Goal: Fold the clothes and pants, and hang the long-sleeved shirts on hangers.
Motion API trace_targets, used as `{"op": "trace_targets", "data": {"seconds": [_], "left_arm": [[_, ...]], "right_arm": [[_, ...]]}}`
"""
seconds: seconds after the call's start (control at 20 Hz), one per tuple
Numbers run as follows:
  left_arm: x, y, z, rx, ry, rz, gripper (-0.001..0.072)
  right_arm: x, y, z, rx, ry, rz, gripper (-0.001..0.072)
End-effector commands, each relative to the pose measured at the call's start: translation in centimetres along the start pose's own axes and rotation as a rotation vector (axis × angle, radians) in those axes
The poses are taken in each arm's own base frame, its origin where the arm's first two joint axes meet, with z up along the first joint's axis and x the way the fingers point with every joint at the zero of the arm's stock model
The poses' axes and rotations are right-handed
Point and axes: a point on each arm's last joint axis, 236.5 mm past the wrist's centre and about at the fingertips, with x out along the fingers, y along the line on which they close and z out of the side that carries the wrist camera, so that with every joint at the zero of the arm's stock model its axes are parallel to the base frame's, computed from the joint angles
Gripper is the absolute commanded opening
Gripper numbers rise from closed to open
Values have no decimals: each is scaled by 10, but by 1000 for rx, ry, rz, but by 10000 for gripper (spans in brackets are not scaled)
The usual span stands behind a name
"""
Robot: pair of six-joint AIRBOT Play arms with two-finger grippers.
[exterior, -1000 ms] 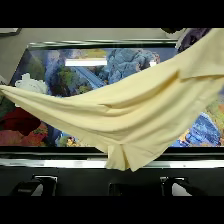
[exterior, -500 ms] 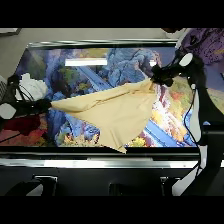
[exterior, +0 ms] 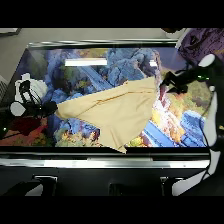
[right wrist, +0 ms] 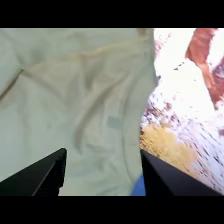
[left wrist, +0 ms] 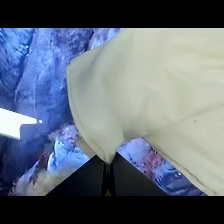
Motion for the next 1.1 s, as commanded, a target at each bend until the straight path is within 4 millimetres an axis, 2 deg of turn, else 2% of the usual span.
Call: {"op": "trace_targets", "data": {"seconds": [0.0,0.05,0.1,0.2,0.35,0.5,0.65,0.85,1.0,1.05], "left_arm": [[1,-2,-5,-12,21,-8,16],[1,-2,-5,-12,21,-8,16],[1,-3,-5,-16,22,-12,16],[1,-3,-5,-16,23,-13,16],[1,-3,-5,-17,23,-13,16],[1,-3,-5,-16,23,-13,16],[1,-3,-5,-17,24,-13,16],[1,-3,-6,-16,24,-12,16],[2,-3,-6,-16,25,-12,16],[2,-3,-6,-16,25,-12,16]], "right_arm": [[-20,-31,-54,63,6,53,525],[-6,-33,-84,97,37,80,529],[10,-26,-113,119,72,130,552],[42,-6,-168,150,138,257,553],[79,5,-222,185,217,308,553],[103,12,-261,145,287,282,553],[120,21,-275,93,285,247,553],[129,21,-264,124,223,215,549],[139,16,-269,158,253,204,536],[143,15,-271,170,268,204,504]]}}
